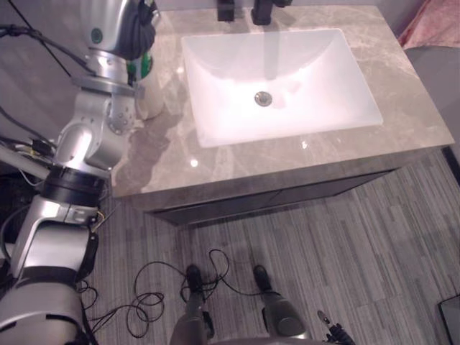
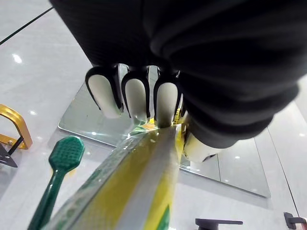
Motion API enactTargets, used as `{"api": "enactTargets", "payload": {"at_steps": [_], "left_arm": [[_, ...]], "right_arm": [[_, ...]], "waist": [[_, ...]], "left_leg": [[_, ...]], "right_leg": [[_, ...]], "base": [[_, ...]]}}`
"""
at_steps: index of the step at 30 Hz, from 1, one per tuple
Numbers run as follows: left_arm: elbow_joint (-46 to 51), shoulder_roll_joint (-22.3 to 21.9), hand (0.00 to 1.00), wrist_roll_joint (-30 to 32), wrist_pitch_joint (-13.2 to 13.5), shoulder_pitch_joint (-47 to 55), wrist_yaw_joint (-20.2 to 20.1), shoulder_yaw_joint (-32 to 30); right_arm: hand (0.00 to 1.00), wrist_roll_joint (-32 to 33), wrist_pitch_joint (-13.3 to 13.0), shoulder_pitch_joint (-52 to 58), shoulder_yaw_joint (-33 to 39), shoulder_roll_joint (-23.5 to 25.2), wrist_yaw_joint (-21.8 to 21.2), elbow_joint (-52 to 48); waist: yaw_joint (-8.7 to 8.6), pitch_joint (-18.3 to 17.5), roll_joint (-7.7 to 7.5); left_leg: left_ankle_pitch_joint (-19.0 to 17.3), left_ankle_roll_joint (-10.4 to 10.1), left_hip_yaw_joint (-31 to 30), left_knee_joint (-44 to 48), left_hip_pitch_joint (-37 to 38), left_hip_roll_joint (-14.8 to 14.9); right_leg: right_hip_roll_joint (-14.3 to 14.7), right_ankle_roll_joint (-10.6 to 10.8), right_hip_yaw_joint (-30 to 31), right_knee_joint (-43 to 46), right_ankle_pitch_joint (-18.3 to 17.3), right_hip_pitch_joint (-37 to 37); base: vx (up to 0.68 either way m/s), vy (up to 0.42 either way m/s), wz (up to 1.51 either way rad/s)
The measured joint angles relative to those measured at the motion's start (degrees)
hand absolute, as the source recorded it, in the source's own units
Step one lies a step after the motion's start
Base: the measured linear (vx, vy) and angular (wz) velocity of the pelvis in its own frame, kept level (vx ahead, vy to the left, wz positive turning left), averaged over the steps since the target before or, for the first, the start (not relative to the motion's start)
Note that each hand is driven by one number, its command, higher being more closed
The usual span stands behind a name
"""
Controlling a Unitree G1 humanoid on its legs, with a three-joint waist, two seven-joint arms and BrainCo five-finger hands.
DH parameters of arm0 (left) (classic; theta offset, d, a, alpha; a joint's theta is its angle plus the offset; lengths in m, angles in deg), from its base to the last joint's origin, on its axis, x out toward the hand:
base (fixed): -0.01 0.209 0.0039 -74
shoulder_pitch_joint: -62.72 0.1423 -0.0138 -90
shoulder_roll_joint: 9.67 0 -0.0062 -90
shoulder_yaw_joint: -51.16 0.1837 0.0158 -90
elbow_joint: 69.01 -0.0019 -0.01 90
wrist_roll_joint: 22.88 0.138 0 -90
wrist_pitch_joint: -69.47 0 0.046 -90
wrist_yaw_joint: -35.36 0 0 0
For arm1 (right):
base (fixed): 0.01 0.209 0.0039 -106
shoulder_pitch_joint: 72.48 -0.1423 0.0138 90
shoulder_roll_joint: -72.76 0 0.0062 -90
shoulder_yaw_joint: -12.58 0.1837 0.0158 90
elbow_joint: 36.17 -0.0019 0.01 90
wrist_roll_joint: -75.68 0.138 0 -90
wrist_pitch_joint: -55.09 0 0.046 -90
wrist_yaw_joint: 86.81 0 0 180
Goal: Organize washtable
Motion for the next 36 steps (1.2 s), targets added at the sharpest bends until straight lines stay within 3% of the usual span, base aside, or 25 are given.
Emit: {"api": "enactTargets", "payload": {"at_steps": [5, 25, 36], "left_arm": [[0.01, -0.22, 1.0, -0.06, 0.01, 0.45, -0.93, -0.08], [2.18, -0.78, 1.0, -2.28, -0.83, 2.2, -0.53, -6.37], [3.51, -2.16, 1.0, -2.33, -0.96, 2.78, 0.19, -6.57]], "right_arm": [[0.0, 0.0, 0.0, -0.03, -0.01, 0.0, 0.04, -0.04], [0.0, 0.0, -0.08, -1.53, -0.02, 0.05, 0.09, -0.6], [0.0, 0.0, -0.16, -1.56, -0.02, 0.06, 0.12, -1.23]], "waist": [[0.88, 1.38, -0.39], [1.2, 2.04, -1.29], [1.88, 2.09, -1.38]], "left_leg": [[0.0, 0.0, 0.02, 0.0, -0.03, 0.0], [0.02, -0.02, -0.02, 0.01, -0.1, 0.1], [0.02, -0.03, -0.04, 0.01, -0.15, 0.1]], "right_leg": [[0.01, 0.01, -0.01, 0.0, 0.0, -0.05], [0.13, 0.01, -0.09, 0.06, -0.01, -0.13], [0.14, 0.01, -0.11, 0.07, -0.01, -0.13]], "base": [[0.0, 0.0, 0.0], [0.0, 0.0, 0.0], [0.0, 0.0, 0.0]]}}
